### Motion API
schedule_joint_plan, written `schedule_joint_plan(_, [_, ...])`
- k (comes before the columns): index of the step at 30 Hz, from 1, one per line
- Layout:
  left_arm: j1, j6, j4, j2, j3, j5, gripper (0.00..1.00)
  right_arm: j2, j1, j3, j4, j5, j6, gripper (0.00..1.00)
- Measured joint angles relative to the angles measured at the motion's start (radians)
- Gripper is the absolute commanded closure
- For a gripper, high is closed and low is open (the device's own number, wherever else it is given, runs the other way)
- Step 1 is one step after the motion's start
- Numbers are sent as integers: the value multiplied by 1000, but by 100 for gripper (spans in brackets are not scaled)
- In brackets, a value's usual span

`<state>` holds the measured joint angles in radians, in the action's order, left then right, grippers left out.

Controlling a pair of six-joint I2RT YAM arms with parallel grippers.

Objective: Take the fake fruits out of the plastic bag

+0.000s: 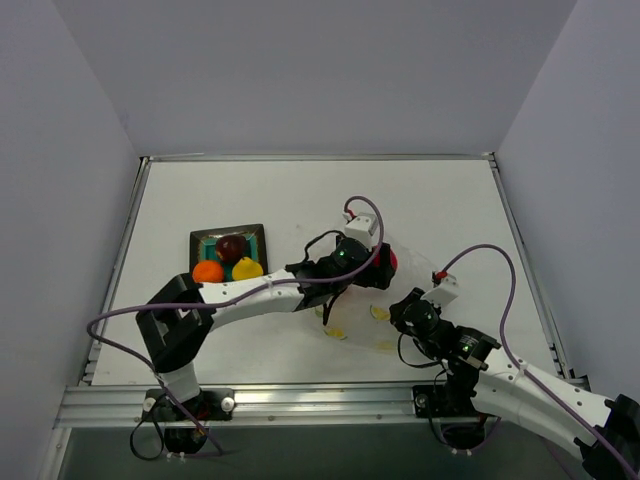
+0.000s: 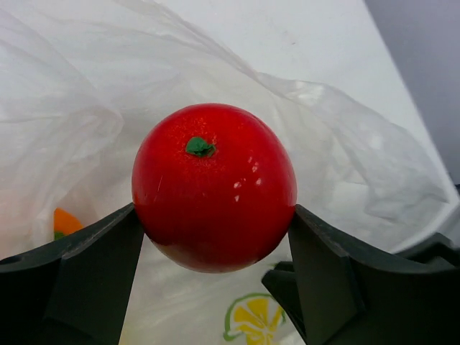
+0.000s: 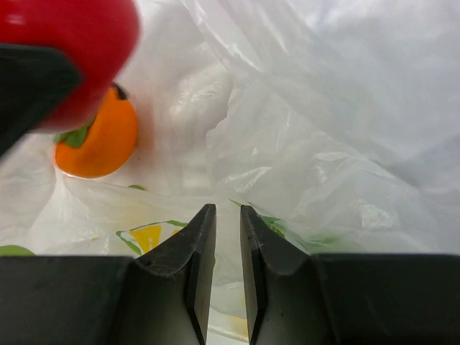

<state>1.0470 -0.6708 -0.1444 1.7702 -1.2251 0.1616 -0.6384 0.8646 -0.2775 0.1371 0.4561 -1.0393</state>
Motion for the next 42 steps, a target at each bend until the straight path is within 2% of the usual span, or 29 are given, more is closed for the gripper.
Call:
schedule_joint_plan(7, [-81, -38, -6, -167, 122, -196, 51, 6, 0, 0, 0, 0, 0, 83])
schedule_joint_plan(10, [-128, -47, 21, -278, 201, -217, 55, 7, 0, 0, -1, 0, 0, 83])
schedule_joint_plan(14, [-234, -66, 93, -492, 275, -137, 55, 9, 0, 0, -2, 0, 0, 83])
schedule_joint_plan(18, [-419, -101, 154, -667, 288, 6, 53, 18, 0, 0, -2, 0, 0, 83])
schedule_joint_plan(20, [-542, -125, 177, -706, 291, 62, 48, 24, 0, 0, -2, 0, 1, 83])
schedule_joint_plan(22, [-672, -154, 196, -702, 296, 72, 44, 31, 0, 1, -3, 0, 1, 83])
schedule_joint_plan(24, [-787, -180, 214, -661, 307, 63, 44, 37, 0, 2, -3, 0, 1, 83])
schedule_joint_plan(28, [-943, -222, 264, -517, 310, 12, 44, 58, 0, 8, -4, 0, 1, 83])
schedule_joint_plan(34, [-1041, -272, 303, -429, 346, -53, 42, 109, 0, 21, -3, 0, 2, 83])
schedule_joint_plan(42, [-1102, -289, 298, -346, 346, -91, 32, 113, 0, 21, -3, 0, 11, 83])
